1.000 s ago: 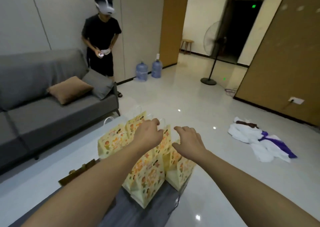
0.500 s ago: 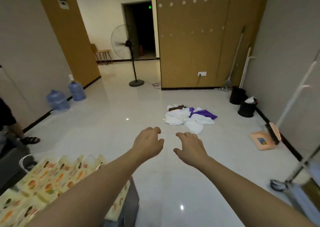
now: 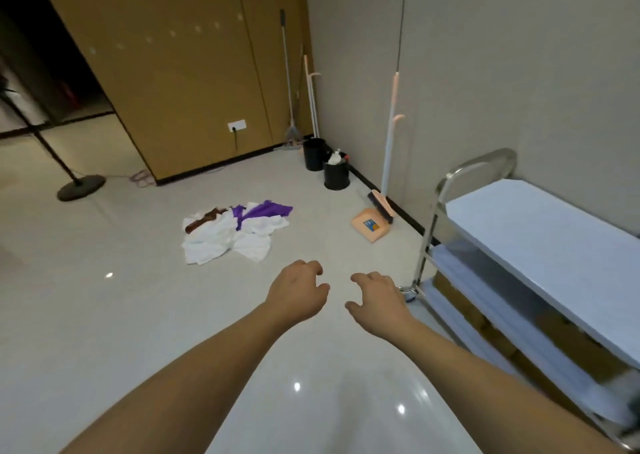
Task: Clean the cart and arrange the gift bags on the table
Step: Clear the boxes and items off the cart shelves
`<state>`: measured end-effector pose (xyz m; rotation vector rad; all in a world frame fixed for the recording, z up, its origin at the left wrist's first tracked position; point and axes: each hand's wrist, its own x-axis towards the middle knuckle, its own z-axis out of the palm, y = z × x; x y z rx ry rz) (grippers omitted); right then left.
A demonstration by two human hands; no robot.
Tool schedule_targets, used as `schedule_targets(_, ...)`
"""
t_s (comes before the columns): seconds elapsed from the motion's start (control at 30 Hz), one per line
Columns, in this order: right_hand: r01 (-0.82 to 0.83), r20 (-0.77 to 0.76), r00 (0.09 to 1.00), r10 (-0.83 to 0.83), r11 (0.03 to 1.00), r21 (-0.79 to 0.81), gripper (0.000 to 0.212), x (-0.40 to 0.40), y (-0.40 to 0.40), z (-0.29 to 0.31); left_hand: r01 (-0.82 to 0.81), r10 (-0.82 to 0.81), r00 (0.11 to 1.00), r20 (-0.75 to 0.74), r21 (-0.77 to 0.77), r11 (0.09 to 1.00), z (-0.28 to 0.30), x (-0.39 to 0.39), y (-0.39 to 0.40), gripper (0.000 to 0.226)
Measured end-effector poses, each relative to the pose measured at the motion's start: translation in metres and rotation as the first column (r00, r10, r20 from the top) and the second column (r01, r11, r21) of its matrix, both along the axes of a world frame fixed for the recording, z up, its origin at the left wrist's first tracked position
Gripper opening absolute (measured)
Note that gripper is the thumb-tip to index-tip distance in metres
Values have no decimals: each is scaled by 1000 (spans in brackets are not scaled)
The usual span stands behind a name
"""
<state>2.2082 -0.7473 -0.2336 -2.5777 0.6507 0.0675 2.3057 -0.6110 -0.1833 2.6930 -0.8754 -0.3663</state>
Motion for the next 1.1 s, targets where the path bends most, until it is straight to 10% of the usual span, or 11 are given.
schedule_targets(0.53,635,-215,759,-614,772,37,49,5,-211,-86,620,-595,756,-273,6,785,-108,81,-317,27)
schedule_targets(1.1,900,-290,424,-858,435,32,59,-126,-305,-244,759,-702,591,-397,-20,650,-278,-49,-473,40)
